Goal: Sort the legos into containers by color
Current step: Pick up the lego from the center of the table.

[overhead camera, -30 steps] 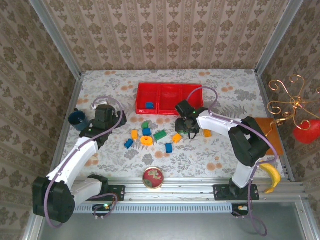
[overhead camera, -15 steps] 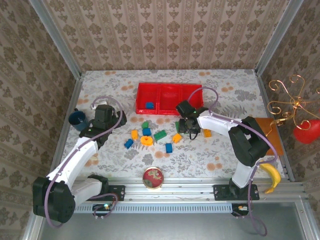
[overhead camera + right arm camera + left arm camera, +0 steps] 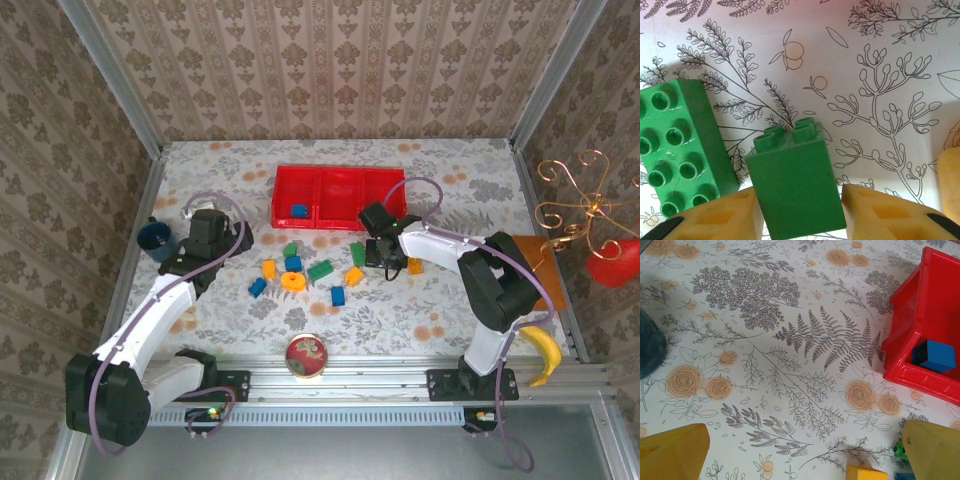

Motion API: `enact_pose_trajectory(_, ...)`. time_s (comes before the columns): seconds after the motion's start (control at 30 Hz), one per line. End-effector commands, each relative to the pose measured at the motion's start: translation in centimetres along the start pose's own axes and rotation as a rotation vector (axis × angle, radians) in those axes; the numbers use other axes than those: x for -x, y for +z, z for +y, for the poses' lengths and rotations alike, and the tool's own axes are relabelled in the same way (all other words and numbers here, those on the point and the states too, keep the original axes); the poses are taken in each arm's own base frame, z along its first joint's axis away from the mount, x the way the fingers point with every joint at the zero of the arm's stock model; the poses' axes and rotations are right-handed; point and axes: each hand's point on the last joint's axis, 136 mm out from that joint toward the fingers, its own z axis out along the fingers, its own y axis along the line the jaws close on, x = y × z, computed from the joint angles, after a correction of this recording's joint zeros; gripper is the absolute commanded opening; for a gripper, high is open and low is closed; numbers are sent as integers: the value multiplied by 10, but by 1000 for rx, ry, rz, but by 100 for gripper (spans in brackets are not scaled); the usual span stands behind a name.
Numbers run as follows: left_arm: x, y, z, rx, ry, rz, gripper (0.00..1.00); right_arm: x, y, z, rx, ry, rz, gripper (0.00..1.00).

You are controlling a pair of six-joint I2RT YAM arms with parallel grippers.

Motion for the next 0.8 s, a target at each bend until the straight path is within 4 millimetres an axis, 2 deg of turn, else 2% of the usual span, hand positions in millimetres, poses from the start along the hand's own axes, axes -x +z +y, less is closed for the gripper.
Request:
enact_pose_trajectory(0.0, -6, 3, 3, 3, -16, 19, 100, -1, -3, -1, 2, 10, 8, 45)
enact_pose_trajectory(0.43, -6, 3, 4, 6, -14, 22, 100, 3, 0, 0, -9, 0, 2, 46)
enact_pose_trajectory(0.77, -7, 3, 5, 6, -16, 23, 100, 4, -4, 0, -3, -9, -6, 32)
